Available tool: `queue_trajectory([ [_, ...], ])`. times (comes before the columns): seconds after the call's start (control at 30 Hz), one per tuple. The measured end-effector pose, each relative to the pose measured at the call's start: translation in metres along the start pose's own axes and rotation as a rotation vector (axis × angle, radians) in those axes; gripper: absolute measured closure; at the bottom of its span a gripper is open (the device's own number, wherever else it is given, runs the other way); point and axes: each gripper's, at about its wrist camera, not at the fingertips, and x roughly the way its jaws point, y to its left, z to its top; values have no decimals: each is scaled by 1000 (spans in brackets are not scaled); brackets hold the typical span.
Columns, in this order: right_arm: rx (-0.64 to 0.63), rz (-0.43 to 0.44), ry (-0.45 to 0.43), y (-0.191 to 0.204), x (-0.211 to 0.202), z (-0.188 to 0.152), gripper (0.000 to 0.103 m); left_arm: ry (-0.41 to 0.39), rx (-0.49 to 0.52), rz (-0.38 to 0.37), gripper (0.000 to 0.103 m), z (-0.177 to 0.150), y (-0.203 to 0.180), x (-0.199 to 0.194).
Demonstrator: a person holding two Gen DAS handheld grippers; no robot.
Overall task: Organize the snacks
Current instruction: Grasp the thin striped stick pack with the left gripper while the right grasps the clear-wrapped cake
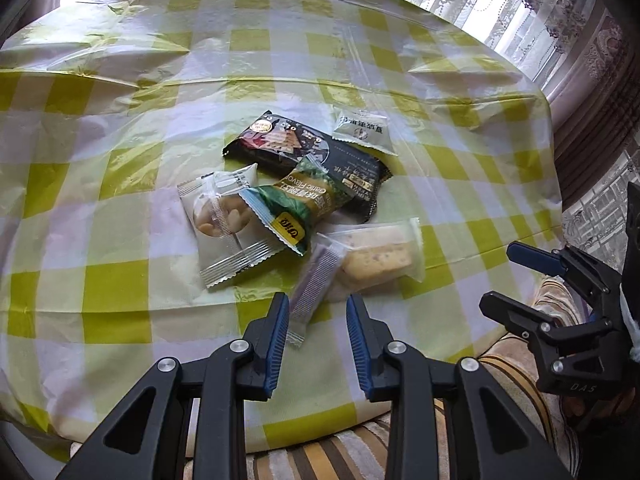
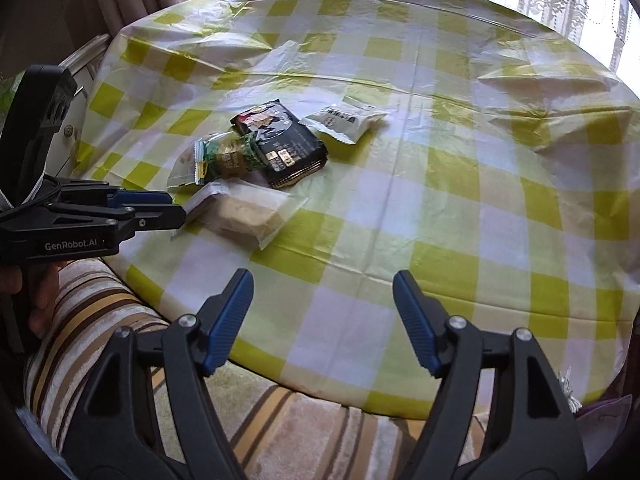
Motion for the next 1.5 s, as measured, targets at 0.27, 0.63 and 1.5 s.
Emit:
queue_trajectory([
  [0.27,-44,10,46,19,23,11,24,32,41,-12,72,8,0,20],
  [0.63,-34,1,56,30,46,27,24,-42,-50,-55,84,2,16,8],
  [1.5,-363,136,113,66,69,31,25,-82,-159,-77,85,-7,34,2],
])
